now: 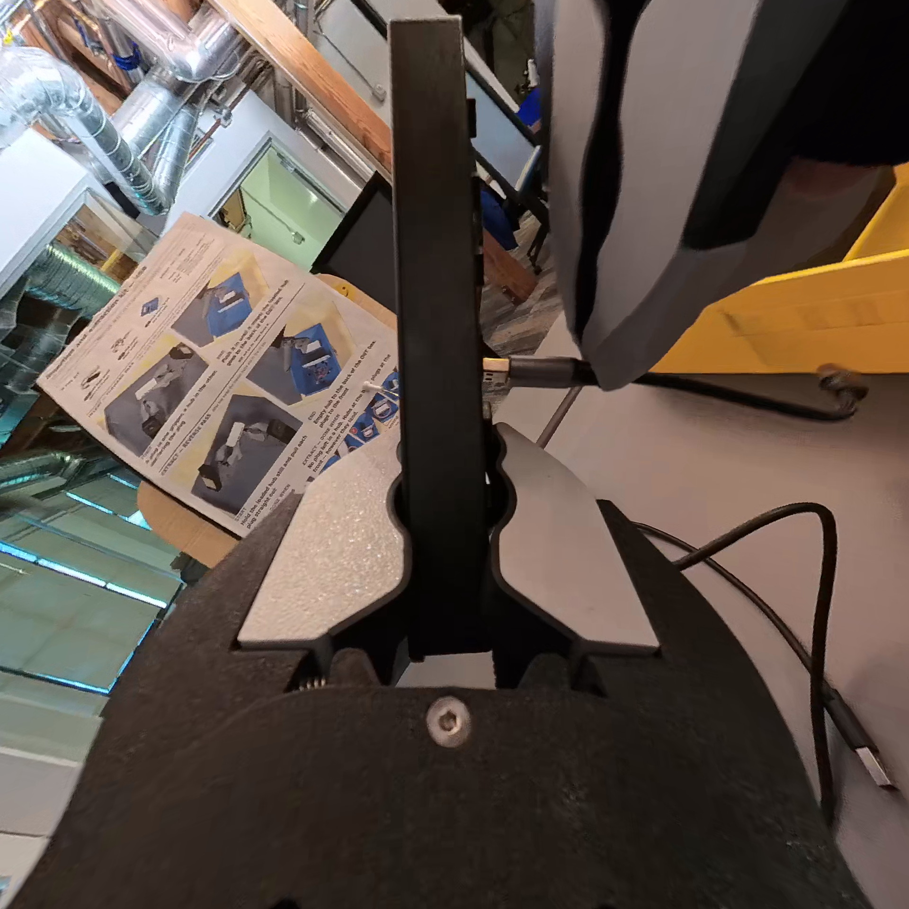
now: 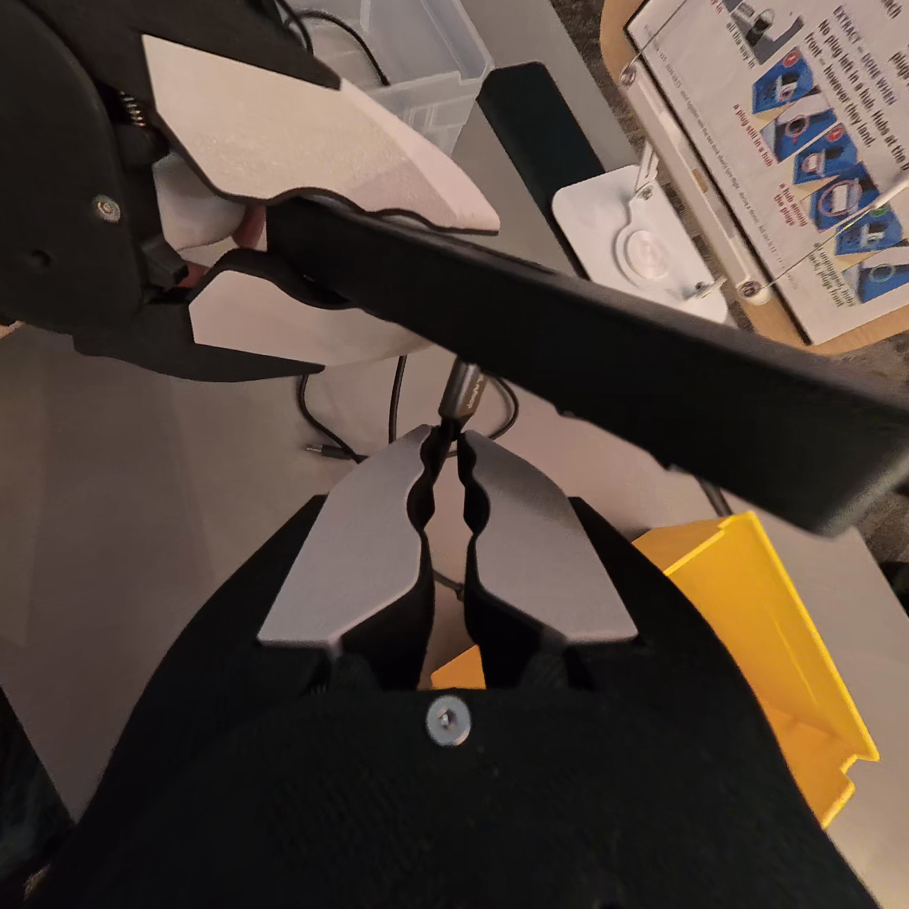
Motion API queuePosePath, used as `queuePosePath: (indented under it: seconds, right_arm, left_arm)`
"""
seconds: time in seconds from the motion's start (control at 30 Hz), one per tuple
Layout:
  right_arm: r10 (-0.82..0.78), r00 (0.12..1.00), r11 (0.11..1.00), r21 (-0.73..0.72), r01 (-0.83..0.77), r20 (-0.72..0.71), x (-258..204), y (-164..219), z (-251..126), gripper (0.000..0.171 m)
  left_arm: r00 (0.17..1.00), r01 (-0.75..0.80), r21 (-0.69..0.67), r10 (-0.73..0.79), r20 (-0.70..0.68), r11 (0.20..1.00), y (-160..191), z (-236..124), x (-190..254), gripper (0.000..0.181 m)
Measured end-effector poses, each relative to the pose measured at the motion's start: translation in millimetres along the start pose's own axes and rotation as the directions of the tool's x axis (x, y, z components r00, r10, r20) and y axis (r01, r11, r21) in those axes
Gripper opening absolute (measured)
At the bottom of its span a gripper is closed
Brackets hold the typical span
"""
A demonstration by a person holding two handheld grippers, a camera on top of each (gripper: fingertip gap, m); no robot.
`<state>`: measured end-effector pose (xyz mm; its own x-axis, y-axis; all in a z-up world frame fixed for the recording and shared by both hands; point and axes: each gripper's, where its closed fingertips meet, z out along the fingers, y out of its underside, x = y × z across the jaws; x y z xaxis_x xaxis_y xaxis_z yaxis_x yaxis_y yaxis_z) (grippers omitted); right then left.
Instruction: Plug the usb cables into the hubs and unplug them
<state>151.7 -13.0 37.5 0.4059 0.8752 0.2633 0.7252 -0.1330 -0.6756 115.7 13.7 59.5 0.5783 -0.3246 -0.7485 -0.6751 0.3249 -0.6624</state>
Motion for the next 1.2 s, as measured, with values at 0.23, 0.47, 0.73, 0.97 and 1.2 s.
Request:
queuePosePath:
  seconds: [0.23,0.47,0.73,0.97,1.2]
  right_arm:
    - [-0.004,0.996,0.986,0.167,0.02,-0.094,7.5,-29.1,-12.2,0.007]
    - [0.069,0.993,0.906,0.423,-0.021,-0.097,7.5,-65.6,-17.1,0.008]
    - [0.131,0.988,0.805,0.591,-0.054,-0.087,3.7,-86.1,-11.5,0.007]
    - [0.079,0.977,0.804,0.592,0.056,-0.2,4.8,-88.0,-14.8,0.007]
    - [-0.037,0.944,0.828,0.519,0.213,-0.328,7.3,-84.8,-19.4,0.007]
  left_arm:
    - [0.983,0.172,0.012,-0.173,0.063,0.985,-0.5,-5.6,-22.8,0.028]
    - [0.932,0.33,0.089,-0.339,0.127,0.94,1.2,-17.8,-52.2,0.028]
    - [0.897,0.377,0.147,-0.4,0.187,0.914,2.3,-28.2,-71.7,0.028]
    - [0.92,0.286,0.093,-0.3,0.252,0.954,6.0,-29.3,-75.9,0.03]
    - [0.94,0.264,0.095,-0.278,0.197,0.96,5.0,-28.1,-72.1,0.03]
